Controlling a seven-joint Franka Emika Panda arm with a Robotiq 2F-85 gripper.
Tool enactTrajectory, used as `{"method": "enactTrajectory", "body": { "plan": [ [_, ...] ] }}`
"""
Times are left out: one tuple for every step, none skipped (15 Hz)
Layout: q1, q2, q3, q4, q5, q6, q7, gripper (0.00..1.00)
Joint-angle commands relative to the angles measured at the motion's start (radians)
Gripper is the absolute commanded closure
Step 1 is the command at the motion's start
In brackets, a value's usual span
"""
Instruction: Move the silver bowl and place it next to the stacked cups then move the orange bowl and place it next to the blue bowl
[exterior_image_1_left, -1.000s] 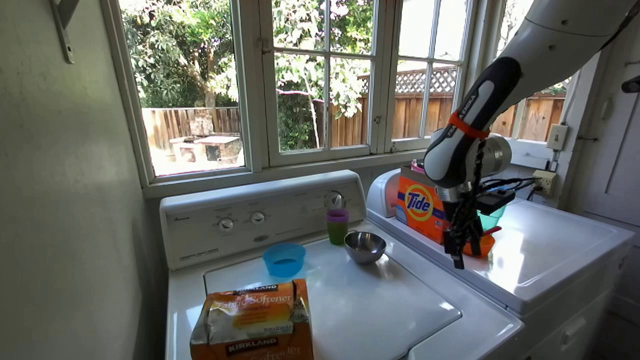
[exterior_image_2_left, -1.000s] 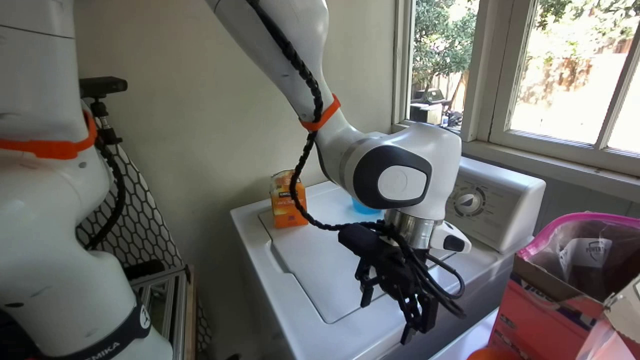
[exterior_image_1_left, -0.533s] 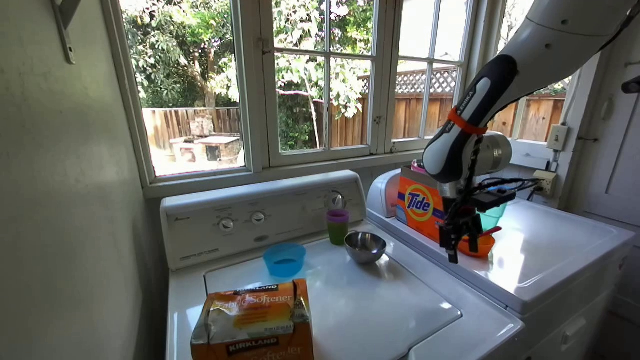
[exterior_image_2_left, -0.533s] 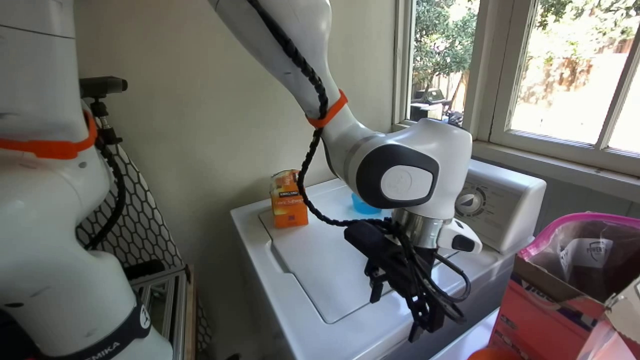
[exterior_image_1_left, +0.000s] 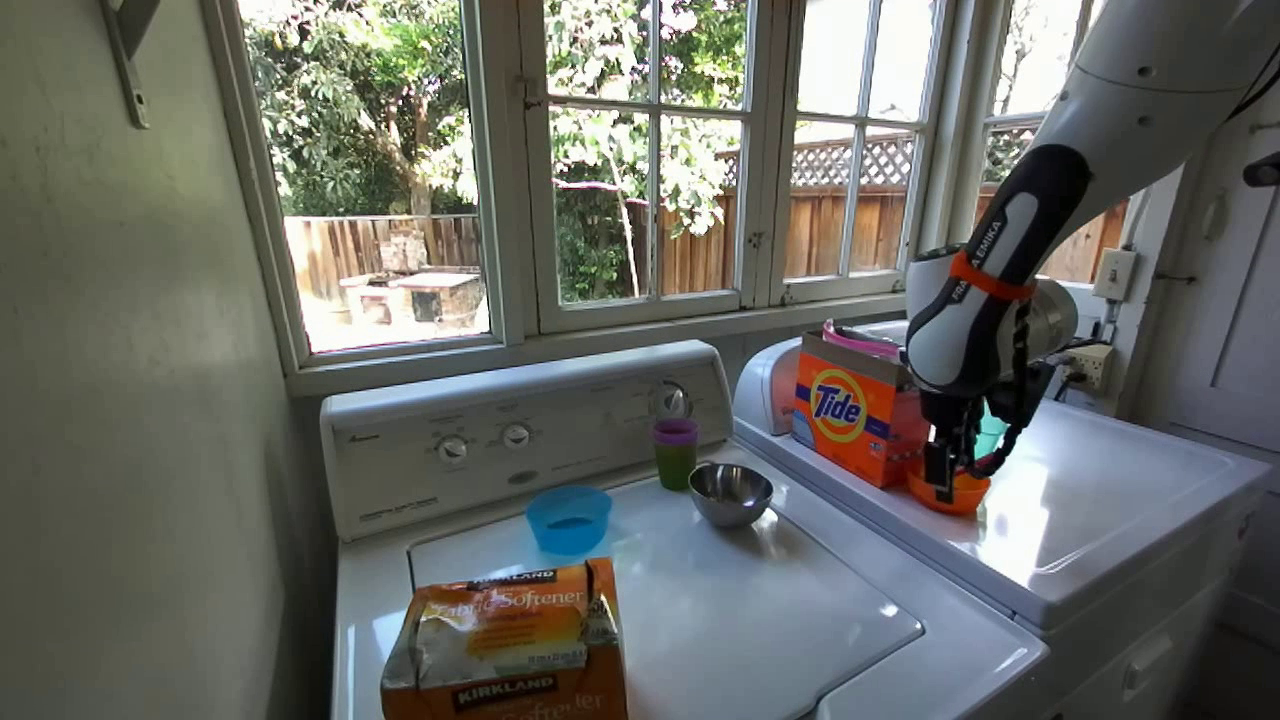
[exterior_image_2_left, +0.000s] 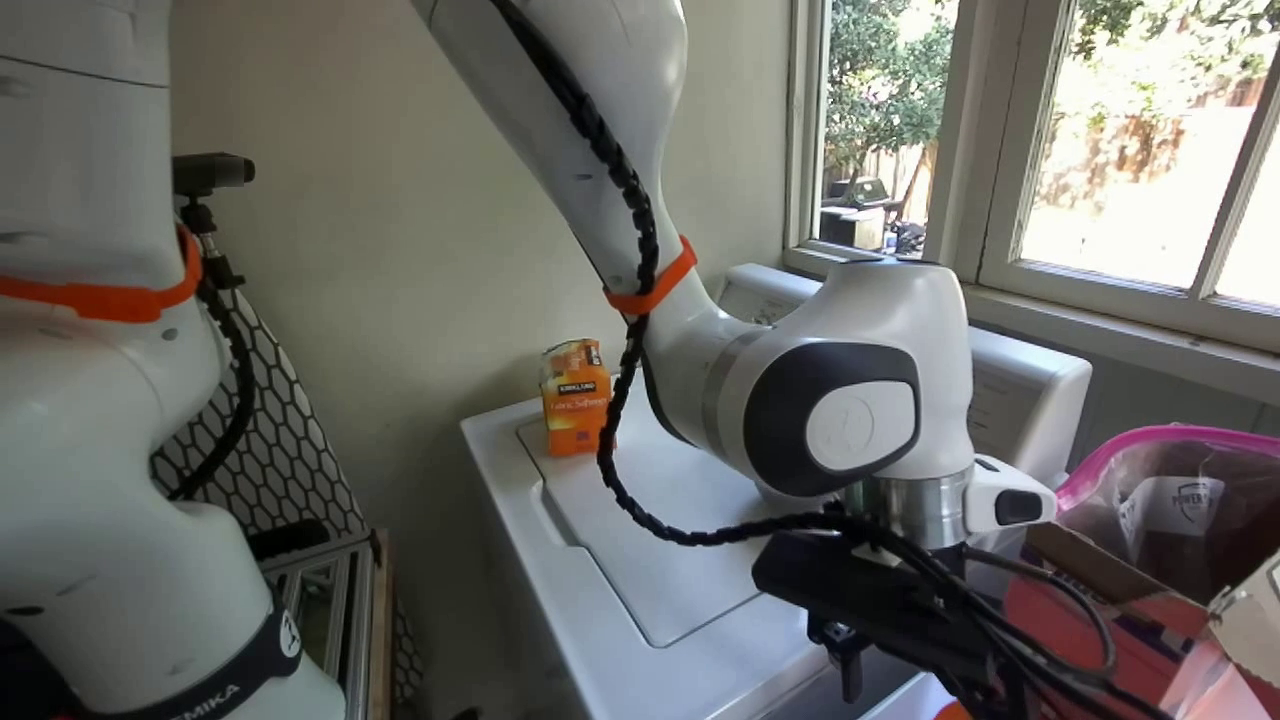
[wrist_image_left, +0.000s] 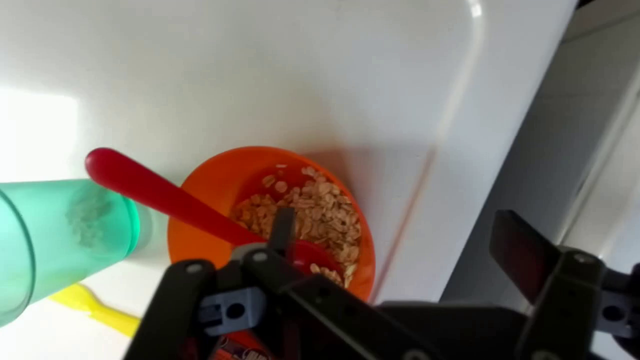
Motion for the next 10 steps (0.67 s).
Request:
{"method": "enactTrajectory", "body": {
  "plan": [
    [-0.002,0.035,-0.024,-0.002,-0.097,0.110,-0.024,0.00],
    [-0.005,0.041,-0.023,-0.001,-0.100,0.128,-0.031,0.00],
    [-0.006,0.047,-0.024,-0.001,-0.105,0.143,-0.037,0.01],
    [-0.012,0.051,-0.019,-0.003,-0.098,0.156,-0.049,0.07],
    [-0.016,0.054,-0.015,-0.005,-0.089,0.167,-0.056,0.08],
    [-0.017,0.059,-0.012,-0.005,-0.085,0.174,-0.062,0.13],
    [-0.016,0.065,-0.012,-0.001,-0.085,0.176,-0.066,0.15],
    [-0.020,0.072,-0.007,0.001,-0.077,0.179,-0.074,0.21],
    [-0.024,0.077,-0.003,0.001,-0.070,0.181,-0.079,0.30],
    [-0.028,0.081,0.001,0.001,-0.066,0.184,-0.085,0.34]
  ]
}}
